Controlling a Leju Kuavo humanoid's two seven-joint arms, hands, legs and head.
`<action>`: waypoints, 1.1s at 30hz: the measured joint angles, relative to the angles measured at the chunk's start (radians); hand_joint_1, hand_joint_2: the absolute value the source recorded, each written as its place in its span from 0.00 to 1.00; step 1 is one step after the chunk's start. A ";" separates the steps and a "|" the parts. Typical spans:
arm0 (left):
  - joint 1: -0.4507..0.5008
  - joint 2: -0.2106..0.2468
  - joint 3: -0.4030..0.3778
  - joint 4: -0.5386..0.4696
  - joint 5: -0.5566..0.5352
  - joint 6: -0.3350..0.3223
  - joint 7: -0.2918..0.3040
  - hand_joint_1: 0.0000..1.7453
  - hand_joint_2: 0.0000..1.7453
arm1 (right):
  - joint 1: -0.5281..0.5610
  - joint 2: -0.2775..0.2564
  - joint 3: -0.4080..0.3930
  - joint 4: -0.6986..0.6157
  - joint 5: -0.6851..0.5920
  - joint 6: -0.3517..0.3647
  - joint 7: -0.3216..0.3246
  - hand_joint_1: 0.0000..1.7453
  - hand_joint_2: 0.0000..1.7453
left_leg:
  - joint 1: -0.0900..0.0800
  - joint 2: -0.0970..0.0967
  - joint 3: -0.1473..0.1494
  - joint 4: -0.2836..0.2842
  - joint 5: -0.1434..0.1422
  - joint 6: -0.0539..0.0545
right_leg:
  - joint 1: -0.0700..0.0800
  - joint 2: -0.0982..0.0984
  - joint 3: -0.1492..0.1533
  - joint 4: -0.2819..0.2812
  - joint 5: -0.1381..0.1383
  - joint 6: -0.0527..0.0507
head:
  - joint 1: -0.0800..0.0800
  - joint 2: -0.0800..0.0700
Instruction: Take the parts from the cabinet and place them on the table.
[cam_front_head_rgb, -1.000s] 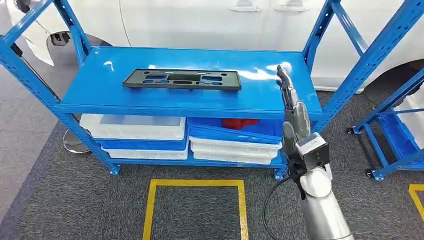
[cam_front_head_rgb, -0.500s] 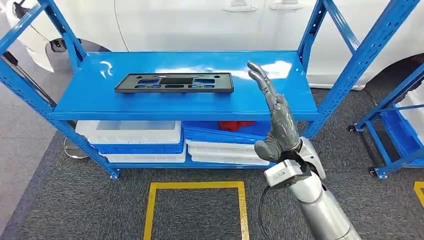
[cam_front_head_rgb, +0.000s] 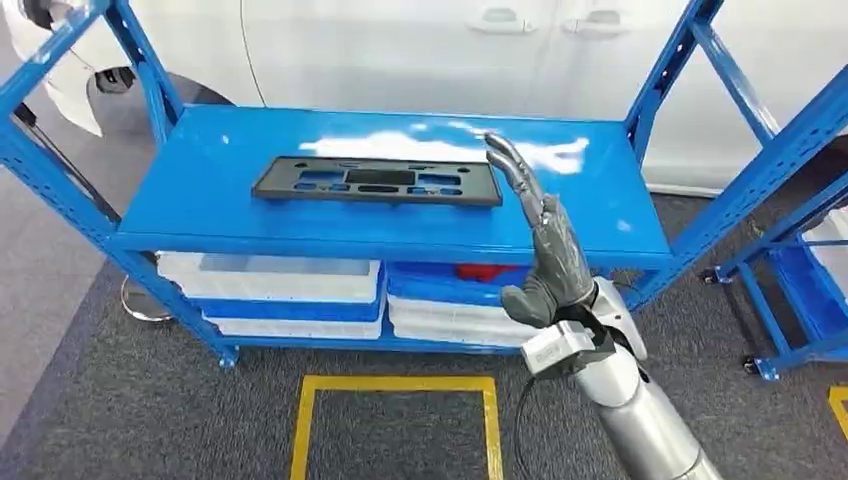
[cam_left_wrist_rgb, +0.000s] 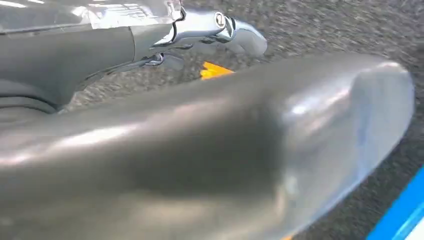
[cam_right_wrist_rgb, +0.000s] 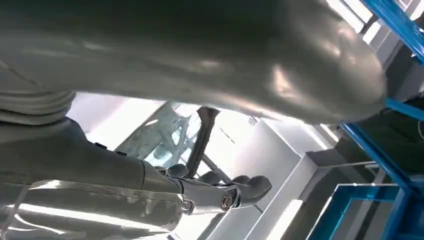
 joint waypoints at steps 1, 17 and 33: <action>0.001 -0.001 0.000 0.000 -0.001 0.000 0.000 0.00 0.00 | 0.000 -0.003 0.001 0.003 0.000 0.000 0.000 0.00 0.00 | -0.005 -0.002 0.011 0.000 -0.009 0.001 | 0.001 0.000 -0.031 0.022 0.002 -0.004 | 0.000 0.000; 0.001 -0.010 0.000 0.007 -0.013 0.008 -0.007 0.00 0.00 | -0.001 -0.013 0.014 0.004 -0.006 -0.003 0.001 0.00 0.00 | -0.002 0.002 -0.116 0.299 -0.181 -0.060 | 0.014 0.002 0.135 -0.311 0.150 -0.066 | -0.019 0.000; 0.002 -0.007 0.000 0.011 -0.045 0.010 -0.009 0.00 0.00 | 0.025 -0.022 0.018 -0.002 -0.044 0.014 -0.003 0.00 0.00 | -0.001 -0.001 -0.027 0.016 0.014 -0.006 | 0.007 0.003 -0.018 -0.014 0.040 -0.009 | -0.016 0.000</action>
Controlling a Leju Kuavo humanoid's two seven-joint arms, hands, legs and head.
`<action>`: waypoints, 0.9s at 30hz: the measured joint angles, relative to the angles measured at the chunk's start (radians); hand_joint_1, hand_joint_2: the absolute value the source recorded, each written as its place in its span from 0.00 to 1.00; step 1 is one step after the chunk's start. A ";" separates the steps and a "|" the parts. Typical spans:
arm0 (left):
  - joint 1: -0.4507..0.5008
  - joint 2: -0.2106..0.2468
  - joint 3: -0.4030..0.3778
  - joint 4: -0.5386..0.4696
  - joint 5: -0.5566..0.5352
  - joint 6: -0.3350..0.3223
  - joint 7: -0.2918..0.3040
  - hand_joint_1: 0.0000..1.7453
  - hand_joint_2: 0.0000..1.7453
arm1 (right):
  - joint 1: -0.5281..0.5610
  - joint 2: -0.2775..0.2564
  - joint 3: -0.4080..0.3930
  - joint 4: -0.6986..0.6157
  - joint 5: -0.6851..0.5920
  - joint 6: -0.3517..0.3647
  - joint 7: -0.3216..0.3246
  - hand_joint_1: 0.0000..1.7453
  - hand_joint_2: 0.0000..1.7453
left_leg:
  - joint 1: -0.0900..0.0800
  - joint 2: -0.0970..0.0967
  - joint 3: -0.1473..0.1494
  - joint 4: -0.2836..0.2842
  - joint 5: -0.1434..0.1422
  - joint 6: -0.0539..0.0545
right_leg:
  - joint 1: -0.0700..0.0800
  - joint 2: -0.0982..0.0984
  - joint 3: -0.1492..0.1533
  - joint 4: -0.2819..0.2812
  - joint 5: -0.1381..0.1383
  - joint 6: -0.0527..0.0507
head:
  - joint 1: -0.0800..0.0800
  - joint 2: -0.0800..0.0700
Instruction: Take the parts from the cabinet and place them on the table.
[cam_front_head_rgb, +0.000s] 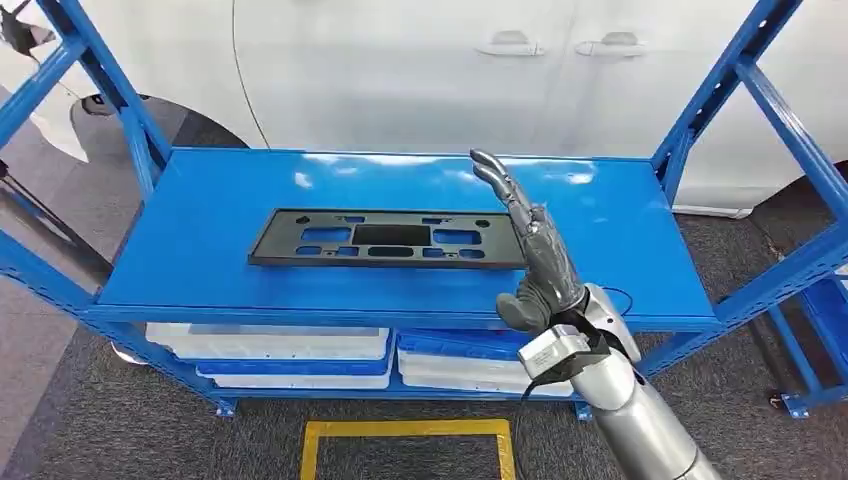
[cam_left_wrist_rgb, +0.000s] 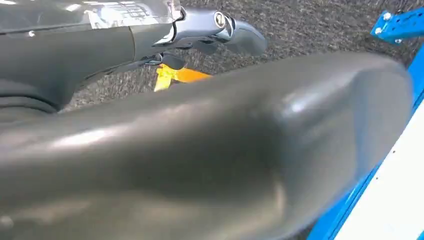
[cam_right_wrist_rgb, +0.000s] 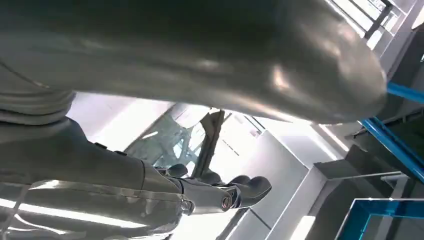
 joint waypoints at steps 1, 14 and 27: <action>0.000 0.000 0.000 0.000 0.000 0.000 0.000 0.00 0.00 | 0.000 0.000 0.000 0.000 0.000 0.000 0.000 0.00 0.00 | -0.003 -0.001 0.012 0.000 -0.007 -0.001 | 0.002 0.000 0.025 -0.081 0.062 -0.008 | 0.000 0.000; -0.004 0.002 0.000 0.001 -0.011 -0.009 0.001 0.00 0.00 | 0.023 -0.009 -0.001 -0.006 0.001 -0.005 -0.001 0.00 0.00 | 0.002 0.002 -0.121 0.286 -0.143 -0.056 | 0.007 -0.004 0.152 -0.311 0.118 -0.053 | -0.008 0.000; -0.003 0.004 0.000 0.002 -0.017 0.003 0.009 0.00 0.00 | 0.040 -0.011 0.005 -0.001 0.006 0.021 0.014 0.00 1.00 | 0.007 0.002 -0.003 -0.017 0.016 -0.011 | 0.006 0.000 0.168 -0.247 0.036 -0.004 | 0.003 0.000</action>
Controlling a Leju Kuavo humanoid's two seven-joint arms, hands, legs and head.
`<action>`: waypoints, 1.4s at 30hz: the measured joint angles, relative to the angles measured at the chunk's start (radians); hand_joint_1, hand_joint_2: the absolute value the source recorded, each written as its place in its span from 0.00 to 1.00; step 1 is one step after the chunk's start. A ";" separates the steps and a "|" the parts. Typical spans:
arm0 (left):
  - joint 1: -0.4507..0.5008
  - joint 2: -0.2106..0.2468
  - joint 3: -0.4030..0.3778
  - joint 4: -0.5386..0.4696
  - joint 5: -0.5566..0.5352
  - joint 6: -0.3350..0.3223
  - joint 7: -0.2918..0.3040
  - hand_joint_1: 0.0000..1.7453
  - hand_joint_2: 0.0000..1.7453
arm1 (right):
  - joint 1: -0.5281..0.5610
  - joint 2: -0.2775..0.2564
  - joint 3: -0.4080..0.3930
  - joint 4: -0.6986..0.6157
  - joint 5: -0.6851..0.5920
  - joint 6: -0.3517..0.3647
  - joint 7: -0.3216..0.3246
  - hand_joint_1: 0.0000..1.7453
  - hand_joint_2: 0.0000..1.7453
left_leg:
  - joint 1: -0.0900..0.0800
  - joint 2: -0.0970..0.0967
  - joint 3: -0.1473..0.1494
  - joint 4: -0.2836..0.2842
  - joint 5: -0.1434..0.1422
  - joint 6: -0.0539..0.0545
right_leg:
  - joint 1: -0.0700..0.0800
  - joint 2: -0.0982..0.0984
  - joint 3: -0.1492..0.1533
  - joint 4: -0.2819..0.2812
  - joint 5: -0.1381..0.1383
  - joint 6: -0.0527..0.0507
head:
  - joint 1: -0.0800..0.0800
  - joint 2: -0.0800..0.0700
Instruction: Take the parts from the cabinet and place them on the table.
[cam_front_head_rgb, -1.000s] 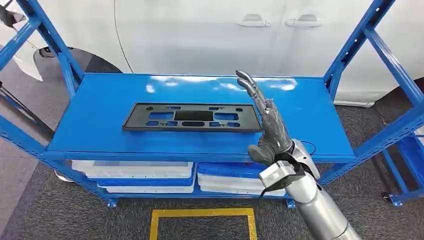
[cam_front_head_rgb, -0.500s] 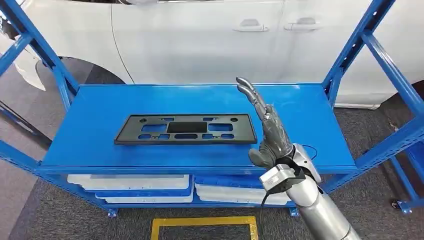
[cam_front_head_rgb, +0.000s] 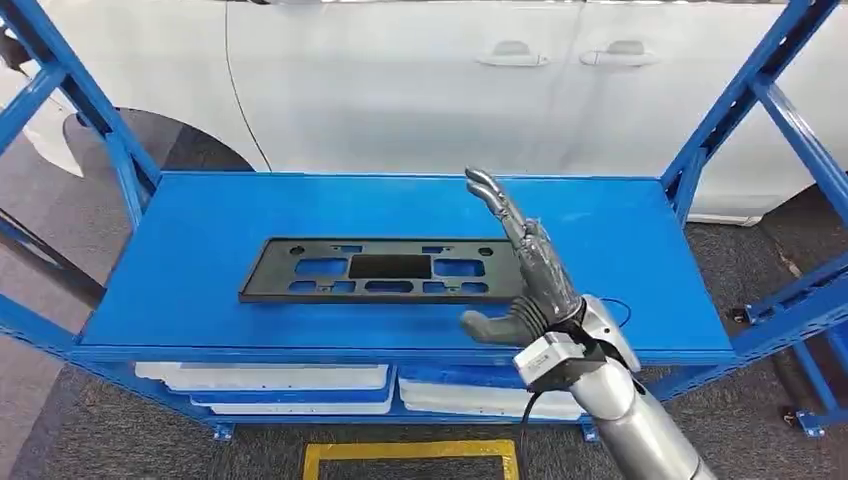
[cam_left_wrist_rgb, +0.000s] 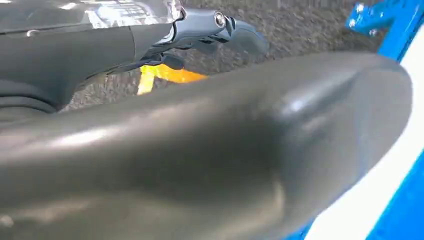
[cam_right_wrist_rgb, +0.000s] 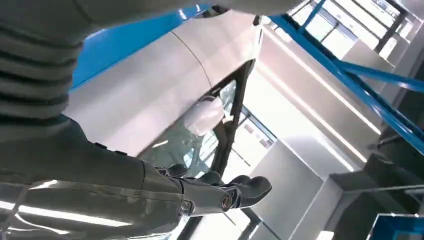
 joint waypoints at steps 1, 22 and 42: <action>0.000 0.000 0.000 0.000 -0.001 0.000 0.003 0.00 0.00 | 0.002 -0.002 0.001 0.001 0.003 0.004 0.005 0.00 1.00 | 0.000 0.000 0.002 0.000 -0.003 0.005 | -0.001 0.000 -0.050 0.088 -0.040 0.004 | 0.005 0.000; 0.015 0.000 0.024 0.002 -0.026 0.103 0.123 0.00 0.00 | -0.135 0.063 0.306 0.286 0.288 0.018 0.095 0.00 1.00 | -0.003 0.000 -0.070 0.174 -0.066 -0.050 | 0.004 0.000 -0.037 -0.045 0.083 -0.051 | 0.004 0.000; 0.005 0.000 0.025 0.002 -0.088 0.073 0.089 0.00 0.00 | -0.285 0.261 0.488 0.583 0.451 -0.173 0.204 0.00 1.00 | -0.007 -0.001 0.015 -0.001 -0.014 -0.030 | 0.005 0.001 -0.053 -0.030 0.079 -0.029 | 0.011 0.000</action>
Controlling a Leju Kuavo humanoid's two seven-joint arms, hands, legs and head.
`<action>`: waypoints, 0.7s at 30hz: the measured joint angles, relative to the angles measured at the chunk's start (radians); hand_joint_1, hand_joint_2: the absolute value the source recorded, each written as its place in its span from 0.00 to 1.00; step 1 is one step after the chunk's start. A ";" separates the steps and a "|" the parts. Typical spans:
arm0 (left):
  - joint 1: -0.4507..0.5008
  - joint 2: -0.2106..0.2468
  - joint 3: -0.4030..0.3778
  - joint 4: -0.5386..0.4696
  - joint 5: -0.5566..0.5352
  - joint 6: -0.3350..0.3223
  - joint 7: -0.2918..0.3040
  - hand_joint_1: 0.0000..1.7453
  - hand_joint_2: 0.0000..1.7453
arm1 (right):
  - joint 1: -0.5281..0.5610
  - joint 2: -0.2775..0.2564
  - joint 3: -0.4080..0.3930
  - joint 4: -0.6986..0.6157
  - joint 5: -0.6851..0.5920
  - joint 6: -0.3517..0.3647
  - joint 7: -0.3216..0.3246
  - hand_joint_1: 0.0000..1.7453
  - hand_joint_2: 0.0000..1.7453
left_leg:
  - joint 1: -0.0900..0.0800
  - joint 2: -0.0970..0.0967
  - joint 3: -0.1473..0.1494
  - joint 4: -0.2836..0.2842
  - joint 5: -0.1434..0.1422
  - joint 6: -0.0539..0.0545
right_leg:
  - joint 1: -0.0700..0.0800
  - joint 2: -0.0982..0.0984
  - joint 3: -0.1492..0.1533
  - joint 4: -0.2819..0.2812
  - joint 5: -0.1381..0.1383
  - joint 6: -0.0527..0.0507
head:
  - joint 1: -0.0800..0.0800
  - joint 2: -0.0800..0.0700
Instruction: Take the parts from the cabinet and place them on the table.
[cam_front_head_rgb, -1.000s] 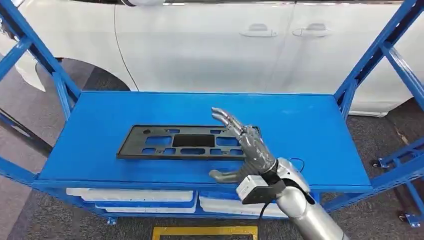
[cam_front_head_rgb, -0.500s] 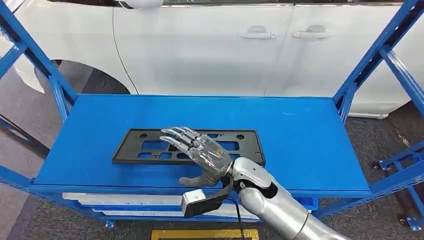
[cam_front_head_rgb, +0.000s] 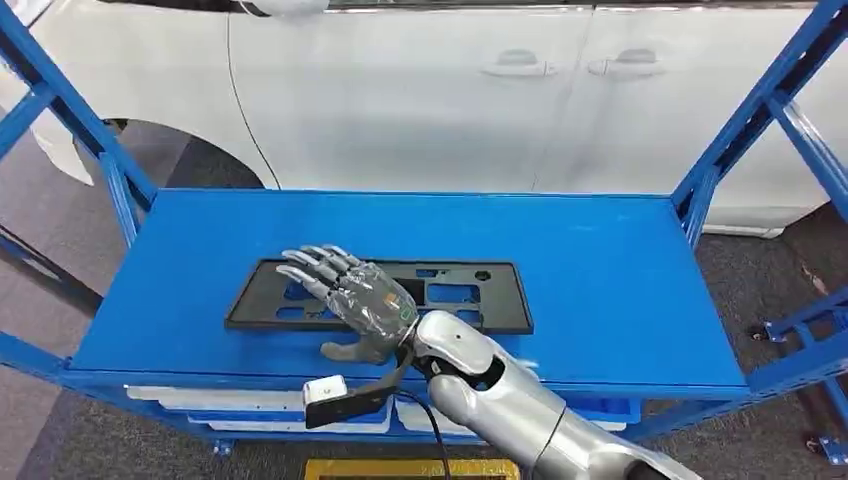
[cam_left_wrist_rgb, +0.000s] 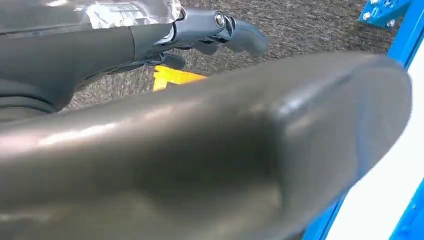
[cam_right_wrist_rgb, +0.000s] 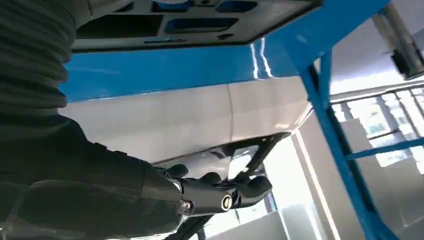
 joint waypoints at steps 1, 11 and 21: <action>0.000 0.000 0.000 0.000 -0.006 0.000 -0.002 0.00 0.00 | -0.003 0.014 0.002 0.030 0.027 -0.018 0.014 0.00 1.00 | 0.003 0.001 0.002 -0.003 0.000 -0.007 | 0.004 0.001 0.000 0.000 0.000 -0.007 | 0.000 0.000; 0.000 0.005 0.000 0.000 -0.021 -0.001 -0.008 0.00 0.00 | -0.056 0.146 0.016 0.339 0.179 -0.139 0.077 0.00 1.00 | 0.008 0.002 -0.068 0.126 -0.015 -0.020 | 0.006 0.000 0.020 -0.011 -0.003 -0.032 | -0.003 0.000; -0.004 0.010 0.008 0.000 -0.036 -0.002 -0.010 0.00 0.00 | -0.085 0.173 0.016 0.450 0.191 -0.133 0.082 0.00 1.00 | 0.007 0.003 -0.007 -0.006 0.014 0.024 | 0.003 0.000 -0.077 0.201 -0.123 0.016 | 0.003 0.000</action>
